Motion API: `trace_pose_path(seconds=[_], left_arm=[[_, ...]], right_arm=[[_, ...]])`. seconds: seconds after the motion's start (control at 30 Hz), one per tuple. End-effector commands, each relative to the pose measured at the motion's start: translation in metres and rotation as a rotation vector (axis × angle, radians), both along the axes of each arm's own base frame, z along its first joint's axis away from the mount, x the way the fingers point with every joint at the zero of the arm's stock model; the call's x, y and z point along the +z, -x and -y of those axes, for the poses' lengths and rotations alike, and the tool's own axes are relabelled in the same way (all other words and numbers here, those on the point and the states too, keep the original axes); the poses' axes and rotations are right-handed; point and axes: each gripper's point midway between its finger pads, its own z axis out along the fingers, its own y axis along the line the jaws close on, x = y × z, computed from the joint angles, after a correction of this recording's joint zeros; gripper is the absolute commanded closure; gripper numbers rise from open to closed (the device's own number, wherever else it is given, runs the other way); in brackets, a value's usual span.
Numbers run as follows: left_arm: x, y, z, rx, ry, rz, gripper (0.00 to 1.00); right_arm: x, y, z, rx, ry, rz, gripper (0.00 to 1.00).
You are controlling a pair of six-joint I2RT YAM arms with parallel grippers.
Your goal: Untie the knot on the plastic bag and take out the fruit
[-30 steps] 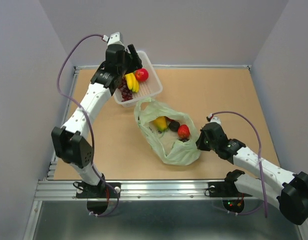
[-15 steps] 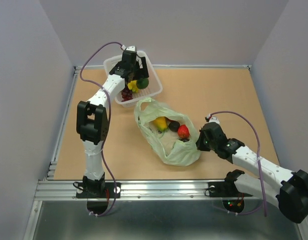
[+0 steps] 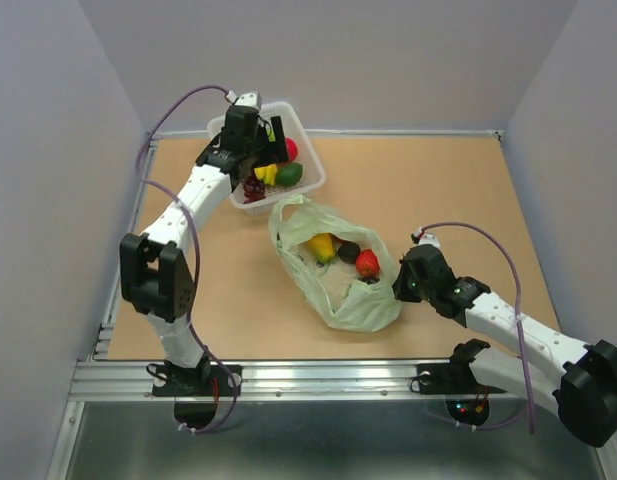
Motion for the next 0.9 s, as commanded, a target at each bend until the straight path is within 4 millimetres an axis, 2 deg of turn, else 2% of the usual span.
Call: trace_pose_path(seconds=[0.0,0.03,0.1,0.17,0.2,0.23,0.3,0.33,0.37,0.4,0.5,0.6,0.7,0.83,0.87], left_arm=[[0.067,0.042,0.002,-0.004,0.034,0.163,0.02],[0.086,0.057,0.001,-0.008,0.045,0.203,0.02],[0.089,0.083,0.017,-0.058,0.032,0.218,0.02],[0.095,0.112,0.025,-0.101,0.002,0.253,0.02],[0.096,0.136,0.052,-0.179,0.003,0.263,0.02],[0.094,0.152,0.056,-0.202,0.000,0.267,0.02],[0.088,0.178,0.079,-0.274,0.030,0.253,0.02],[0.080,0.202,0.097,-0.343,0.040,0.238,0.03],[0.079,0.212,0.106,-0.372,0.050,0.241,0.03],[0.069,0.232,0.120,-0.436,0.047,0.228,0.03],[0.053,0.248,0.137,-0.487,0.040,0.212,0.03],[0.027,0.261,0.157,-0.524,0.023,0.160,0.04],[-0.006,0.256,0.174,-0.460,-0.007,0.058,0.06],[-0.021,0.250,0.191,-0.441,0.006,0.013,0.07],[-0.031,0.247,0.197,-0.439,-0.003,-0.002,0.08]], right_arm=[[0.032,-0.019,-0.009,0.005,-0.036,0.093,0.99],[0.032,-0.019,-0.009,0.002,-0.033,0.094,0.99],[0.033,-0.019,-0.008,0.001,-0.031,0.099,0.99],[0.032,-0.020,-0.005,-0.012,-0.028,0.104,0.99],[0.031,-0.019,-0.004,-0.018,-0.025,0.101,0.99],[0.026,-0.017,-0.002,-0.031,-0.024,0.092,0.98],[0.021,-0.014,-0.001,-0.043,-0.028,0.078,0.99],[0.017,-0.011,0.001,-0.056,-0.035,0.064,0.99],[0.015,-0.010,0.001,-0.059,-0.039,0.059,0.99],[0.014,-0.008,0.001,-0.067,-0.049,0.055,0.99],[0.012,-0.006,0.002,-0.072,-0.055,0.059,0.99],[0.014,-0.005,0.003,-0.069,-0.060,0.069,0.98],[0.011,-0.002,0.006,-0.068,-0.052,0.061,0.97],[-0.009,0.011,0.007,-0.088,-0.054,-0.023,0.96],[-0.015,0.015,0.007,-0.093,-0.055,-0.051,0.96]])
